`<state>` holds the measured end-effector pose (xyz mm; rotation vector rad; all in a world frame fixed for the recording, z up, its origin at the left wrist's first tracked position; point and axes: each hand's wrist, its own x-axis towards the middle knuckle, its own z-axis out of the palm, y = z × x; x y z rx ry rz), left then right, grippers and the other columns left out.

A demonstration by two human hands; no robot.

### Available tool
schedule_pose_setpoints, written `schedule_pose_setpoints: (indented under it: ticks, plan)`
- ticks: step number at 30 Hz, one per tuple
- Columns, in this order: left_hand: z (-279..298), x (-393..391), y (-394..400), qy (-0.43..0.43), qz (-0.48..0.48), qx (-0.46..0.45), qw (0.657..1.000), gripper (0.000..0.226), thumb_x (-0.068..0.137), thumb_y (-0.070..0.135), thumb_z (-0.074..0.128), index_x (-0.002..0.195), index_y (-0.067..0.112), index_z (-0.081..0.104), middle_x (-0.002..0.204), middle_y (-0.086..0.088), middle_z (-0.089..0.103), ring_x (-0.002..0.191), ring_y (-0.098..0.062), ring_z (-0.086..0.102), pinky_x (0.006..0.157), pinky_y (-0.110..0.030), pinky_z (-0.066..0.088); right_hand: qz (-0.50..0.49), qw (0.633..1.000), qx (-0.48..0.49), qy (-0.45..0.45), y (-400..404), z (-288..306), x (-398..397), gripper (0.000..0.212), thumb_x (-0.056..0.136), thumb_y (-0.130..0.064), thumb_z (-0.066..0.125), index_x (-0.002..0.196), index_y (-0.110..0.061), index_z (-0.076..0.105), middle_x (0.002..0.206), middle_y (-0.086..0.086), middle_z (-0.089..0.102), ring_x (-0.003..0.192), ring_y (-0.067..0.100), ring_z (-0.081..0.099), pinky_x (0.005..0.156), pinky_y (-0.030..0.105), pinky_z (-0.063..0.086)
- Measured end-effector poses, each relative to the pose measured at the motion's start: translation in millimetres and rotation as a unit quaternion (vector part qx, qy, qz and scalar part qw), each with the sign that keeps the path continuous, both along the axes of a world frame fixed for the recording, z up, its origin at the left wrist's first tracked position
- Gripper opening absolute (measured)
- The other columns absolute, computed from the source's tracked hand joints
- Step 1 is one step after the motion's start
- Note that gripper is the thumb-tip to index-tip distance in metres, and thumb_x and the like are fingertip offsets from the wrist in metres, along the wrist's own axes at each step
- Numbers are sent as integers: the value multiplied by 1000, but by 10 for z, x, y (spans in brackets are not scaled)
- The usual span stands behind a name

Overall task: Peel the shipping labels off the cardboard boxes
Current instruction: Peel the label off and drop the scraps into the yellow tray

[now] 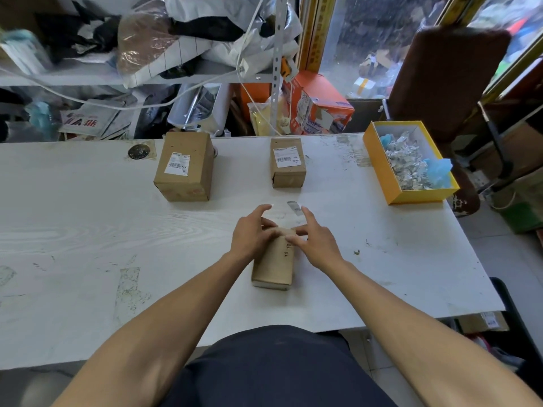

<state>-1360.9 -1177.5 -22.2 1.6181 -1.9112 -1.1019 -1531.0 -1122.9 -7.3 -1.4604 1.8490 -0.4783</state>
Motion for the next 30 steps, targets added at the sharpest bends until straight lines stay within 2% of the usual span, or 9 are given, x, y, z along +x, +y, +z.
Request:
schedule_pose_setpoints:
  ticks: [4,7,9,14,17,20,23,27,30]
  plan:
    - [0,146,119,30,-106,-9,994,87,76,27,83,149,26,36,147,1,49,134,-13,44,111,-34,39,101,994,46,-25,152,-1,-29,134,59,-45,90,154,-33,-4,155,-6,35,139,16,35,110,33,34]
    - [-9,358,222,41,-175,26,983,118,62,30,94,156,28,23,151,13,31,136,-3,28,111,-23,25,81,996,35,-12,162,-13,-19,131,62,-41,90,155,-28,-1,150,-3,44,136,20,40,106,32,35]
    - [-49,453,264,41,-162,58,984,127,54,36,97,155,35,20,149,14,35,135,-4,32,109,-24,28,44,999,29,-10,101,2,-4,118,69,-37,86,155,-27,6,141,-4,54,129,21,47,99,29,36]
    - [-65,348,148,21,-42,33,998,96,65,43,90,146,34,39,130,5,65,121,-17,57,94,-27,43,-12,1000,6,14,-30,-20,44,87,83,-39,73,152,-25,22,125,-2,66,120,23,55,90,31,41]
    - [-37,260,145,29,7,-10,999,77,80,36,80,145,32,40,125,5,68,119,-19,60,93,-32,47,29,999,7,37,3,27,97,106,77,-48,77,154,-27,7,137,1,55,125,24,49,96,34,41]
    - [-65,392,237,68,-67,-3,995,99,74,43,84,153,39,24,150,8,46,138,-10,41,109,-30,35,103,994,12,42,122,56,98,137,57,-62,84,152,-36,-11,159,3,22,142,24,25,112,41,31]
    - [-102,637,303,44,-200,28,978,128,57,50,93,157,38,14,162,15,20,145,-2,21,116,-23,21,169,984,19,60,238,6,137,145,49,-66,84,148,-44,-19,163,-3,-7,149,24,5,117,49,24]
    - [-243,788,341,19,-225,63,972,128,55,41,95,155,39,16,154,16,37,140,-4,36,116,-34,34,161,986,34,27,241,-43,202,144,50,-56,90,150,-42,-13,157,-6,8,143,21,18,111,45,34]
    - [-233,738,368,66,-224,87,968,132,56,45,95,155,42,8,155,27,22,142,10,22,118,-22,21,155,987,28,15,203,-22,164,142,53,-51,90,150,-42,-13,156,-3,16,141,20,23,110,43,36]
